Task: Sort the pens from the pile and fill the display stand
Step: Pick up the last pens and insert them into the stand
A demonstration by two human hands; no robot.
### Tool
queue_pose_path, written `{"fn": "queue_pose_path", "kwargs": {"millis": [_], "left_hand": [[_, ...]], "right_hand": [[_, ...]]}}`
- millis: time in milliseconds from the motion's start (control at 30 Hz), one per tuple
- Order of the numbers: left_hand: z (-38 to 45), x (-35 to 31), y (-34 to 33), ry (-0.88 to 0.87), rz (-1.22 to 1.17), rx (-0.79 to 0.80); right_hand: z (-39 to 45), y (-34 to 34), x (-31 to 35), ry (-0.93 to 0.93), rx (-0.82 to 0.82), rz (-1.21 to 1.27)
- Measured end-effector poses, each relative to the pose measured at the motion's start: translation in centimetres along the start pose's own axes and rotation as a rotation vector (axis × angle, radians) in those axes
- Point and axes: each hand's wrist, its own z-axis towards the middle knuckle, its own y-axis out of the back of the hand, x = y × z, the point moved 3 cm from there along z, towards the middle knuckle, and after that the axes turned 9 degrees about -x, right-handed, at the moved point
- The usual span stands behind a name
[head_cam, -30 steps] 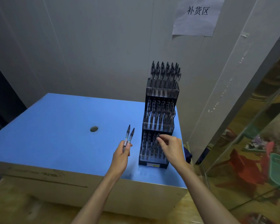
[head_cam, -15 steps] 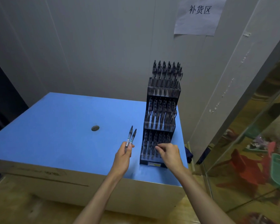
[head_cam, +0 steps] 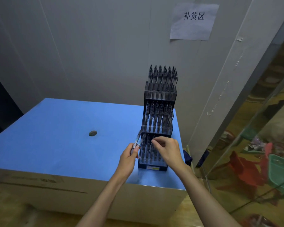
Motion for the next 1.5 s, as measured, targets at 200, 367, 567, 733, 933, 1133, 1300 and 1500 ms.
{"fn": "queue_pose_path", "kwargs": {"millis": [200,367,567,733,933,1133,1300,1500], "left_hand": [[-0.4,-0.7,-1.6,-0.003,-0.04,0.078],[-0.9,-0.8,-1.9,0.009,-0.04,0.121],[-0.2,0.0,-0.5,0.024,0.057,-0.062],[0.2,0.3,0.8,0.038,0.086,-0.125],[0.4,0.4,1.4,0.032,0.052,-0.157],[0.3,0.0,1.7,0.032,0.06,-0.159],[0.1,-0.3,2.0,0.035,0.073,-0.16],[0.0,-0.5,2.0,0.049,0.051,-0.151]], "right_hand": [[0.2,-0.5,0.0,-0.202,0.106,0.344],[-0.3,0.0,0.1,-0.401,0.08,0.576],[0.5,1.5,-0.7,-0.367,-0.049,0.508],[0.9,2.7,-1.8,-0.16,-0.148,0.17],[0.9,2.4,-2.2,-0.042,-0.136,-0.011],[0.6,1.5,-2.8,-0.028,-0.096,-0.06],[0.1,0.4,-3.4,-0.026,-0.055,-0.096],[-1.1,-1.0,-4.3,-0.049,0.031,-0.156]]}}
